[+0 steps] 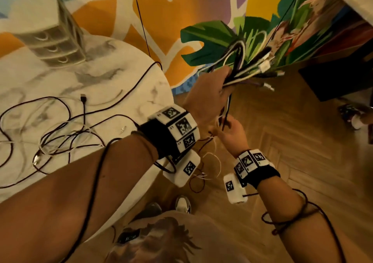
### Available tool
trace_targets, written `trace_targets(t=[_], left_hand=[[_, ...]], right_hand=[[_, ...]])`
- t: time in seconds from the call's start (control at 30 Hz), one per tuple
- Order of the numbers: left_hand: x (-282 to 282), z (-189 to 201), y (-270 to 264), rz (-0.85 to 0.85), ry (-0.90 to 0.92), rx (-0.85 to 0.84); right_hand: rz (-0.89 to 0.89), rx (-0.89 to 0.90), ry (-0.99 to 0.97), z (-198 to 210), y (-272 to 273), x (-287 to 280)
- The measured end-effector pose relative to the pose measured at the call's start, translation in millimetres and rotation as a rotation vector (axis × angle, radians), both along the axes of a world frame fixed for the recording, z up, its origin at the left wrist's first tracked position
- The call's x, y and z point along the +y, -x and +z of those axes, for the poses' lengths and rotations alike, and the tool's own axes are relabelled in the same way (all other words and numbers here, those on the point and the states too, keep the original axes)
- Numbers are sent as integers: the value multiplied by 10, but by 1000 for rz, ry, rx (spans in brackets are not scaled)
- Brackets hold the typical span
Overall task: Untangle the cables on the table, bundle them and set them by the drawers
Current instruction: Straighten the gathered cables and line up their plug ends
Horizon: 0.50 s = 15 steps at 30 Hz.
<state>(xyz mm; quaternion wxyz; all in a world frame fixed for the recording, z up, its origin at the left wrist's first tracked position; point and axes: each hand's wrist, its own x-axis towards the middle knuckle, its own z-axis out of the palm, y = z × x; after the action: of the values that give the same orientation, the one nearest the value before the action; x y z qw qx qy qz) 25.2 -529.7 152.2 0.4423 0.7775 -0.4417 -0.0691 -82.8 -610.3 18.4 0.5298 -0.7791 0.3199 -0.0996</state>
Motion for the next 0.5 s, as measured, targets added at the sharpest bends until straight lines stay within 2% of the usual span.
trace_targets(t=[0.07,0.13,0.2,0.27,0.37,0.43,0.5], left_hand=[[-1,-130,17,-5,-104,47],[8,-204,9,-11,-183,95],[28,-191,-35,30,-213,142],[75,-103,-136,94,-180,159],[196,132,-360,135,-64,169],[251,266,-465,140,-4,193],[258,299,-505,132,64,285]], right_hand=[[30,-135,-25,323,-137,67],[44,-153,-57,533,-277,84],[20,-134,-64,507,-336,66],[-97,-83,-55,327,-296,8],[-258,108,-42,-13,-91,-133],[-255,336,8,-290,96,-251],[-192,578,32,-534,253,-345]])
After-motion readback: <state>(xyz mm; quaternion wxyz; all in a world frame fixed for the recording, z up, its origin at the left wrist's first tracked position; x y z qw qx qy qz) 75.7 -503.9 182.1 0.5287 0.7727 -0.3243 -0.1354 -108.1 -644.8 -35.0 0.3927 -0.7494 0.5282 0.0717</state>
